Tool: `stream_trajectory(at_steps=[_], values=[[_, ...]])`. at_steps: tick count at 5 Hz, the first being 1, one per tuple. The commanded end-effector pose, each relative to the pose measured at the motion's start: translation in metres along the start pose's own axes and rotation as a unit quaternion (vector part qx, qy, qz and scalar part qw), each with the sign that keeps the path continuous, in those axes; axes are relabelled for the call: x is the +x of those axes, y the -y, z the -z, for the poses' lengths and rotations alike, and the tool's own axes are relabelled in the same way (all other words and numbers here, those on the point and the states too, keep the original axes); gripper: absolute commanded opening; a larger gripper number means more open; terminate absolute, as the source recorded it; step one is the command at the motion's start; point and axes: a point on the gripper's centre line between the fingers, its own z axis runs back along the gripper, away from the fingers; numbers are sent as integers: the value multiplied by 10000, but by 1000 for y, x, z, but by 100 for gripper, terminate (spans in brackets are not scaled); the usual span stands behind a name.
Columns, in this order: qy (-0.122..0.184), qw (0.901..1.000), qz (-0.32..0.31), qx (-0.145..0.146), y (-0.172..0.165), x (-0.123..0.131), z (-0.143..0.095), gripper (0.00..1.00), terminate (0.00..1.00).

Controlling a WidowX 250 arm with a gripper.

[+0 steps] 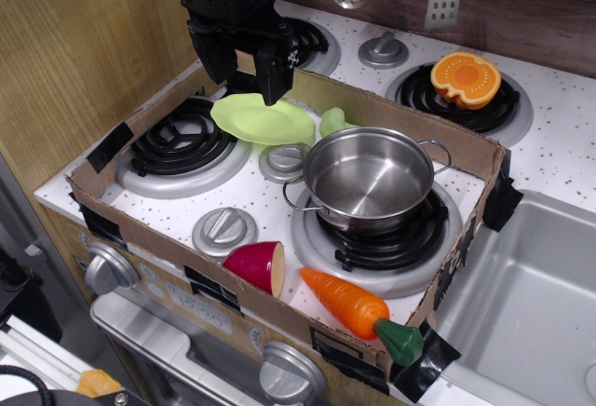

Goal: Put carrot on plate

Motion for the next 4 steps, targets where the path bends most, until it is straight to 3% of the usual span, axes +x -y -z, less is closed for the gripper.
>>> stream_trajectory(at_steps=[1, 2, 3, 4], values=[[0, 10000, 0, 0, 0, 0, 0, 100, 0], [72, 9993, -263, 260, 19, 6, -22, 100, 0], [-89, 9933, -1036, 504, 51, 9, -45, 100, 0], [-165, 9714, -2233, 788, 81, 1, -44, 100, 0]])
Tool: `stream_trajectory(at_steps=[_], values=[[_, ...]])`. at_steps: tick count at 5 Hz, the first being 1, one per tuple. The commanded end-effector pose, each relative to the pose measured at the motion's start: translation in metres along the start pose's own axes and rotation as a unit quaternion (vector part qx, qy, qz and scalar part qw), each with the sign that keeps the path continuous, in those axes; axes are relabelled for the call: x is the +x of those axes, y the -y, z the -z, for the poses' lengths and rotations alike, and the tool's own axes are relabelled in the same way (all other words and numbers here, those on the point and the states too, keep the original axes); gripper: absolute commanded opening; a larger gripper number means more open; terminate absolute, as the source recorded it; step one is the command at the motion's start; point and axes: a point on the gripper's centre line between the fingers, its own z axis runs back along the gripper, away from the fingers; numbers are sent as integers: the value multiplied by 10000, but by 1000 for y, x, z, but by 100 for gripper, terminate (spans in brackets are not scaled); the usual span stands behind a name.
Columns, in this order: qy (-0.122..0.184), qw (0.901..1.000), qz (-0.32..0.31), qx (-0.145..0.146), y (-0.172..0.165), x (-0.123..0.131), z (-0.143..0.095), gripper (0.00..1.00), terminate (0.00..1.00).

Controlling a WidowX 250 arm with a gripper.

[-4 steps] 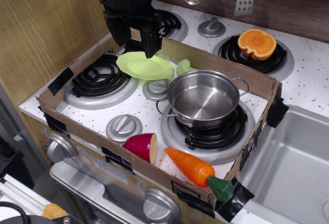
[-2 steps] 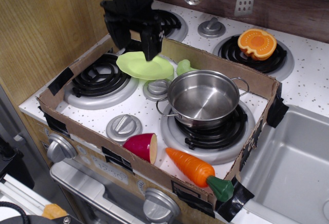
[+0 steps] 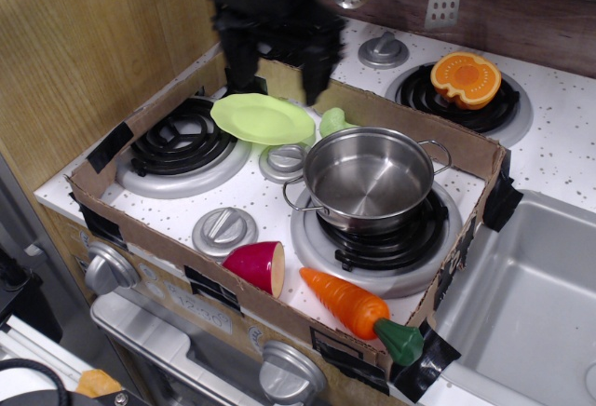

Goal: Put carrot on plate

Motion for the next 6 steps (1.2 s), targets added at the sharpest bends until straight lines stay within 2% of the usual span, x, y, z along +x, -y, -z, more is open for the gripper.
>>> stream_trajectory(at_steps=[1, 2, 3, 4, 6], values=[[301, 9725, -2289, 313, 49, -29, -4, 100, 0], [171, 9435, -3267, 522, 69, -48, 10, 100, 0], [166, 9270, -3698, 608, 85, -66, 9, 100, 0], [60, 9169, -3929, 701, 92, -75, 10, 100, 0], [-51, 9064, -4183, 590, 94, -98, 46, 100, 0]])
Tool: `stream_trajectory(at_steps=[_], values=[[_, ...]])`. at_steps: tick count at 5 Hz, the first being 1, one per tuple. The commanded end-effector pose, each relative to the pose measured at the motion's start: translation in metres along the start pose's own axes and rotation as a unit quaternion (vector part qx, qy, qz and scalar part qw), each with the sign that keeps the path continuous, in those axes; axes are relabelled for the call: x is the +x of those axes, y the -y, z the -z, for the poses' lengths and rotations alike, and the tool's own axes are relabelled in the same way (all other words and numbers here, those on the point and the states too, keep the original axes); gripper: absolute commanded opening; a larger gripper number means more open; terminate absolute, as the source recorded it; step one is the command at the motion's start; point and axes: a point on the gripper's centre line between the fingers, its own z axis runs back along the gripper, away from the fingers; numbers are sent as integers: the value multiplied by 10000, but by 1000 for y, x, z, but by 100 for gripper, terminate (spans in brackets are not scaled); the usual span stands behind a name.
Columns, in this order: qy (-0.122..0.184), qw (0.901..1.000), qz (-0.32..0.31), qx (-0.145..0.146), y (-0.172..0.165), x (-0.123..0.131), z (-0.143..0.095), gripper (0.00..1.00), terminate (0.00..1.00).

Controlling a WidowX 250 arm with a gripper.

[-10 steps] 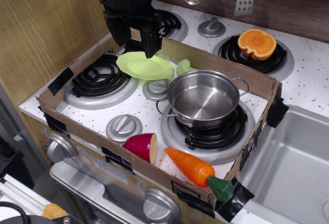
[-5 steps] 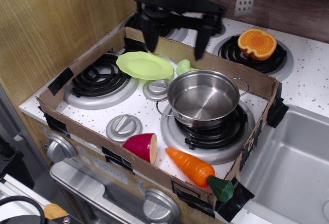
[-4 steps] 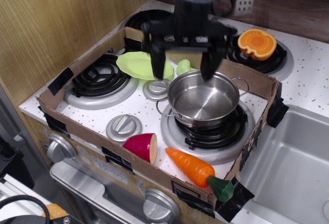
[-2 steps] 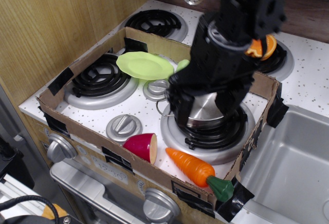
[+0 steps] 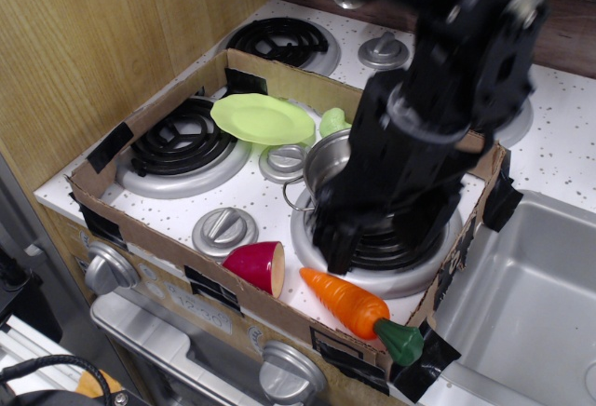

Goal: Put carrot on plate

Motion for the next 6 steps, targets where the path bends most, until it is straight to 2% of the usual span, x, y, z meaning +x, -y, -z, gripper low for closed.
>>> stream_trajectory(at_steps=[1, 2, 3, 4, 5, 6], values=[[-129, 9996, -89, -252, 7, 1, 25, 100, 0], [-212, 9994, 45, -271, 8, 8, 32, 100, 0], [-823, 9965, -126, -120, 14, 16, 44, 100, 0], [-1113, 9935, -193, -162, 14, 16, 57, 100, 0], [-1148, 9929, -167, -262, 17, 11, 68, 100, 0], [-1051, 9942, -153, -175, 19, 9, 64, 0, 0]])
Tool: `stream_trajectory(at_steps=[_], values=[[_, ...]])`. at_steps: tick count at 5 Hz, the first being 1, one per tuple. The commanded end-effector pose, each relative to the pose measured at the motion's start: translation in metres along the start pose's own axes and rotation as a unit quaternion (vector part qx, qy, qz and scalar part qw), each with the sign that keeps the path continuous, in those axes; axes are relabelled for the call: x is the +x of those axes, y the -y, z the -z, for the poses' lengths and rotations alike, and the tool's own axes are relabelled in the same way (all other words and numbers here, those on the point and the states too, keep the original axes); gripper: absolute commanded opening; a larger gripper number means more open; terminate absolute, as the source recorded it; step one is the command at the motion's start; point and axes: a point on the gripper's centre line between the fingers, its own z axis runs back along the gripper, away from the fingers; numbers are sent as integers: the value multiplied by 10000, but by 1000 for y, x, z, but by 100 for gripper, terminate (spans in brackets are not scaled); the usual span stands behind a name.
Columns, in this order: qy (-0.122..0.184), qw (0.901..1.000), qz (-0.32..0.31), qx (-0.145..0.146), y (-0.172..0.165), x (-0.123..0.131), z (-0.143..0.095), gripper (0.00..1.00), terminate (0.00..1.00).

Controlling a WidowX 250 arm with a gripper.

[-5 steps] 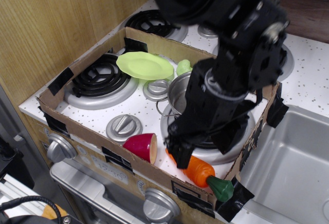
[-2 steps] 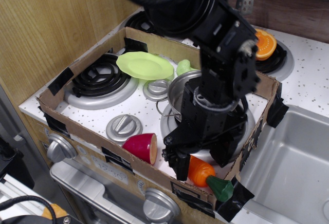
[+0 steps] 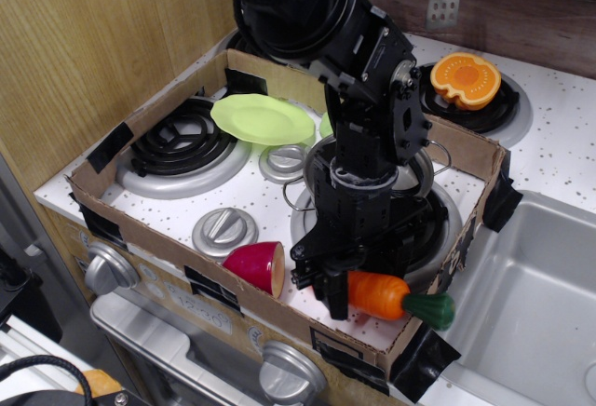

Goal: Put carrot on plate

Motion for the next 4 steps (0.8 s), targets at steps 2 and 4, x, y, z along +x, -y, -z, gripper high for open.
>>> stream_trajectory(at_steps=[2, 4], values=[[291, 9984, 102, 466, 10, 5, -40, 0, 0], [625, 9950, 260, 733, 19, 8, -107, 0, 0]])
